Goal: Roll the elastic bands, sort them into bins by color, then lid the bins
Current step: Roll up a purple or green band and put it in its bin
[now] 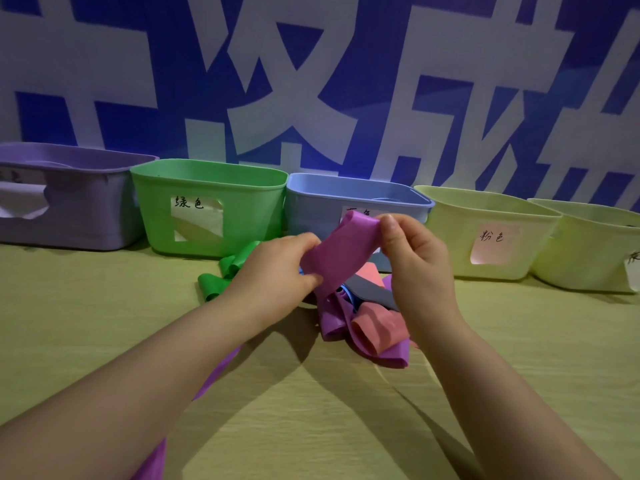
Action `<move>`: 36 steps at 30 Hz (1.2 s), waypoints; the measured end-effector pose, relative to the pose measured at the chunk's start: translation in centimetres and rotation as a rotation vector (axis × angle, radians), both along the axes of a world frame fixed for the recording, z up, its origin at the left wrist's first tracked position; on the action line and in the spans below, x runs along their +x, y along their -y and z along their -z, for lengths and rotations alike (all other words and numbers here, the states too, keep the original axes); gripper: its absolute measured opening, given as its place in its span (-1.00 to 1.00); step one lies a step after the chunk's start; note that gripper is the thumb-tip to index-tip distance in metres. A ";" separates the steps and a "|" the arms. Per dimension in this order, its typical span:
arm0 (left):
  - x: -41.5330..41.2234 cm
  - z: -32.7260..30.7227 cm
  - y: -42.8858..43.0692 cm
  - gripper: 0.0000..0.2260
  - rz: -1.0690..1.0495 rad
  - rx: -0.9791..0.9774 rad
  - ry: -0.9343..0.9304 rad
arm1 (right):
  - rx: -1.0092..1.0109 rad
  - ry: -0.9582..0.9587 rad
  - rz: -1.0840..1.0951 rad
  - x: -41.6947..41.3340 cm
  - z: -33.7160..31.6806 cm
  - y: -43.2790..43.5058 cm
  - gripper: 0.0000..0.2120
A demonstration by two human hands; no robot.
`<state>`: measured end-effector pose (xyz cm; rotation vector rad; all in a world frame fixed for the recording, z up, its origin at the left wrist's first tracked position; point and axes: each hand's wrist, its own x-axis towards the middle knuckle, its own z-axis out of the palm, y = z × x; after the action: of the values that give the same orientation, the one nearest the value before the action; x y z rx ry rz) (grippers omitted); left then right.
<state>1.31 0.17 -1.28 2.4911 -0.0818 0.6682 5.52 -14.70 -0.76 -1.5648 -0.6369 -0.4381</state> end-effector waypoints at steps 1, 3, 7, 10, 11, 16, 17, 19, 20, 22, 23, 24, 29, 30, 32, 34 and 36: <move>-0.1 -0.1 0.0 -0.91 -0.005 -0.010 0.012 | 0.007 0.003 0.001 0.0 0.0 0.0 -0.77; -0.1 -0.2 -0.1 -0.97 -0.006 -0.029 0.059 | 0.022 0.004 0.001 0.1 -0.1 0.1 -0.75; -0.2 -0.2 -0.2 -0.92 0.027 -0.076 0.223 | 0.028 -0.020 0.007 0.1 -0.2 0.1 -0.74; -0.3 -0.3 -0.2 -0.93 0.049 -0.112 0.316 | 0.019 -0.064 -0.020 0.2 -0.1 0.1 -0.77; -0.4 -0.3 -0.2 -0.92 0.056 -0.138 0.345 | 0.008 -0.080 -0.039 0.2 0.1 0.0 -0.78; -0.3 -0.6 -0.5 -0.81 0.036 -0.350 0.423 | -0.184 -0.186 -0.168 0.2 0.8 -0.5 -0.87; -0.3 -0.7 -0.6 -0.76 0.031 -0.390 0.423 | -0.278 -0.207 -0.182 0.2 1.1 -0.6 -0.90; -0.2 -0.6 -0.6 -0.74 0.038 -0.411 0.422 | -0.496 -0.161 -0.130 0.0 1.5 -0.9 -0.90; -0.2 -0.6 -0.6 -0.76 0.041 -0.404 0.422 | -0.569 -0.123 -0.100 -0.1 1.6 -1.0 -0.83; -0.1 -0.5 -0.5 -0.79 0.045 -0.409 0.421 | -0.645 -0.095 -0.070 -0.2 1.5 -1.0 -0.70; -0.1 -0.6 -0.5 -0.77 0.048 -0.418 0.425 | -0.680 -0.086 -0.052 -0.2 1.5 -0.8 -0.66; -0.2 -0.6 -0.4 -0.74 0.056 -0.422 0.432 | -0.718 -0.076 -0.030 -0.2 1.5 -0.7 -0.65; -0.3 -0.7 -0.3 -0.71 0.087 -0.444 0.434 | -0.776 -0.110 0.049 -0.1 1.6 -0.6 -0.71; -0.3 -0.7 -0.3 -0.73 0.096 -0.463 0.434 | -0.796 -0.118 0.067 -0.1 1.5 -0.5 -0.70; -0.2 -0.8 -0.5 -0.81 0.131 -0.531 0.442 | -0.843 -0.111 0.097 0.1 1.5 -0.3 -0.72; -0.2 -0.8 -0.6 -0.77 0.114 -0.534 0.480 | -0.899 -0.124 0.096 0.4 1.5 -0.1 -0.82; -0.2 -0.8 -0.7 -0.72 0.104 -0.517 0.518 | -0.953 -0.174 0.075 0.6 1.4 0.3 -0.82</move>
<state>1.13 0.86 -0.49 1.7681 -0.2010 1.1150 6.07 -14.99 -2.15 -2.5003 -0.6918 -0.0209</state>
